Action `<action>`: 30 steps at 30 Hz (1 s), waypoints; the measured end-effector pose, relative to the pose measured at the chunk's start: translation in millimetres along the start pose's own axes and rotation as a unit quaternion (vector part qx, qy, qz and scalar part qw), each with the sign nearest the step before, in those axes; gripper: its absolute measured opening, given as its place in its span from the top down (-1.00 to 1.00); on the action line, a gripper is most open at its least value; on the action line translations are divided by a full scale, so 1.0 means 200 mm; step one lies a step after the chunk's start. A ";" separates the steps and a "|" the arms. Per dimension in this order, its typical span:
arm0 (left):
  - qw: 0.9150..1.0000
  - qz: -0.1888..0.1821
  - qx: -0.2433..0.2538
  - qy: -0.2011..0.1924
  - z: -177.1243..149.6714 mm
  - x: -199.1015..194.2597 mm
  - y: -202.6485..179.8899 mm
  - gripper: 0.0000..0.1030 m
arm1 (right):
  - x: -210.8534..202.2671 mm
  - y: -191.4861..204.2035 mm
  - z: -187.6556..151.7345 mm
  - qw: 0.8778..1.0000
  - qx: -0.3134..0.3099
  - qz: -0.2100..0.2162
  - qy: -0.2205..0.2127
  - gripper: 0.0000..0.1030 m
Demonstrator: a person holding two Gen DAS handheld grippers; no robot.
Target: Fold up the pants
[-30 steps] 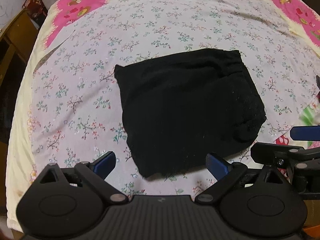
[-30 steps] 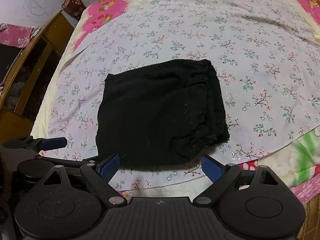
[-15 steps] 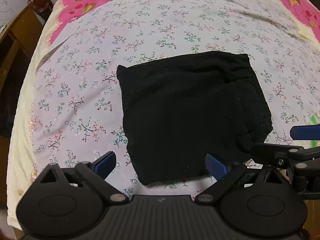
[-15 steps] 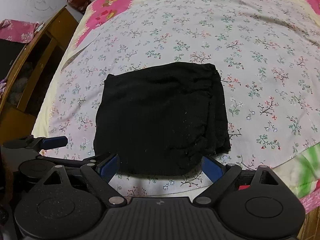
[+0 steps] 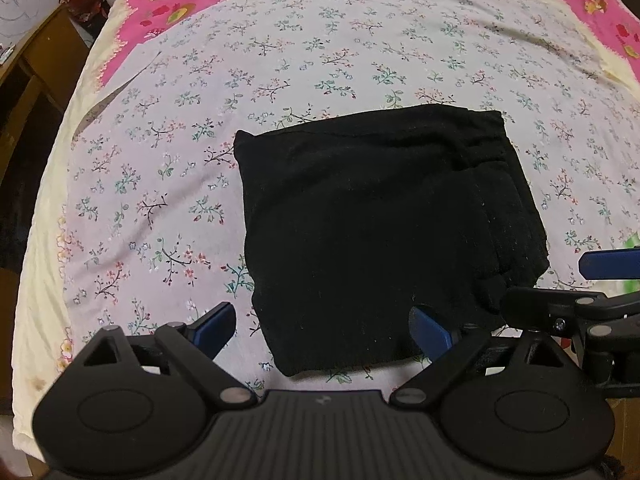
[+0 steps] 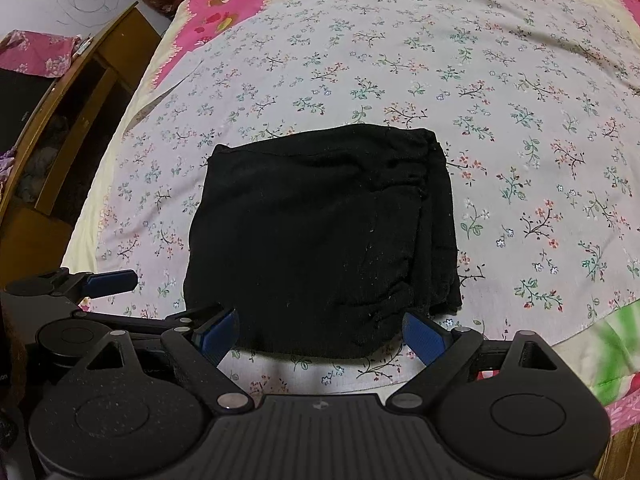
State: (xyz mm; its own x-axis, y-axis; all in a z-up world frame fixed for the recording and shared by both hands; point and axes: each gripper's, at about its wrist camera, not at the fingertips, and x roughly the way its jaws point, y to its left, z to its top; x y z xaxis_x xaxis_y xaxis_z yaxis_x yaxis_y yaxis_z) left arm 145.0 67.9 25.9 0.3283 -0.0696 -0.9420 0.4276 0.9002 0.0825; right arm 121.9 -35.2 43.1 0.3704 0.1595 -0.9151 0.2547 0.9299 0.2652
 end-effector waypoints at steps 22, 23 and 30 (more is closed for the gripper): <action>1.000 0.005 0.000 -0.007 -0.01 -0.01 0.00 -0.96 | 0.00 0.01 0.01 1.000 -0.005 0.000 -0.002 -0.53; 1.000 0.006 0.001 -0.008 0.00 -0.02 0.00 -0.96 | 0.00 0.01 0.01 1.000 -0.005 0.000 -0.002 -0.53; 1.000 0.007 0.001 -0.009 0.00 -0.02 0.00 -0.96 | -0.01 -0.01 0.01 1.000 -0.006 0.002 -0.003 -0.53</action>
State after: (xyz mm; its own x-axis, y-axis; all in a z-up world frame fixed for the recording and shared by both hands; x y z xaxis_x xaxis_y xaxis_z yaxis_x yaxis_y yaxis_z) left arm 143.0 67.7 29.0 0.3500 -0.0656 -0.9345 0.4247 0.9003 0.0958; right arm 122.0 -37.3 45.6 0.3776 0.1613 -0.9118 0.2430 0.9329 0.2657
